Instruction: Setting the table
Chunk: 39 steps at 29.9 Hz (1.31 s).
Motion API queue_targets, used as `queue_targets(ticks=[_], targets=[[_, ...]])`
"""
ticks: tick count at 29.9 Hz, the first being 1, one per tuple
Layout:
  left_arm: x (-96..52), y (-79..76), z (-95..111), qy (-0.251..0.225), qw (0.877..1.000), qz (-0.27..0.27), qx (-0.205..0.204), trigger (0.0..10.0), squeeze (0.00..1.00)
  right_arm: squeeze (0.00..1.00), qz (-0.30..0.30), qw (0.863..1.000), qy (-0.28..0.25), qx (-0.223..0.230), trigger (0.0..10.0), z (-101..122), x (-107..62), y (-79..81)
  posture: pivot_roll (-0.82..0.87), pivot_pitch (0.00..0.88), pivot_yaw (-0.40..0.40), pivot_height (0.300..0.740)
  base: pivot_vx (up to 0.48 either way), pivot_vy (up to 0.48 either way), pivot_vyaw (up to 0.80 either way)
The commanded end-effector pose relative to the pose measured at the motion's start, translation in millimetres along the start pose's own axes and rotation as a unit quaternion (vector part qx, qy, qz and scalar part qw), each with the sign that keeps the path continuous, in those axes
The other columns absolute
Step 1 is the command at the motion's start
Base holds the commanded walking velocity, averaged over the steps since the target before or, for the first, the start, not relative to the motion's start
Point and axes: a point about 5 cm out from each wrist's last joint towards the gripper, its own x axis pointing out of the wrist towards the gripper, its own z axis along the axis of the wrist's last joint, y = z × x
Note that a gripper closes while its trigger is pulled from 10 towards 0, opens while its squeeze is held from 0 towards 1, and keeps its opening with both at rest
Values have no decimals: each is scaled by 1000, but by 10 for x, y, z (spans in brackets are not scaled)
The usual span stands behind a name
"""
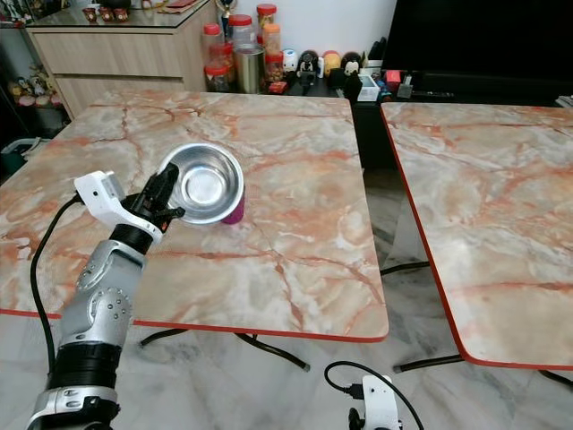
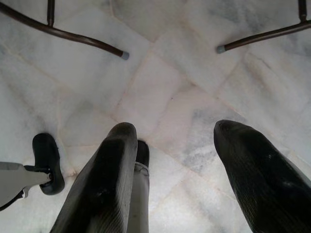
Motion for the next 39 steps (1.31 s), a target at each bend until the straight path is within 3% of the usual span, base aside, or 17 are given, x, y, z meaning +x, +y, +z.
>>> queue_targets(ticks=[1, 39], targets=[[75, -86, 7, -5, 1000, -11, 10, 10000, 0, 0, -4, 1000, -2, 5, 10000, 4, -1, -25, 30, 0, -16, 740, 0, -469, 0], [106, -50, 27, -9, 1000, 4, 26, 10000, 0, 0, -7, 1000, -4, 8, 10000, -17, -6, -25, 36, 0, -19, 740, 0, -443, 0]])
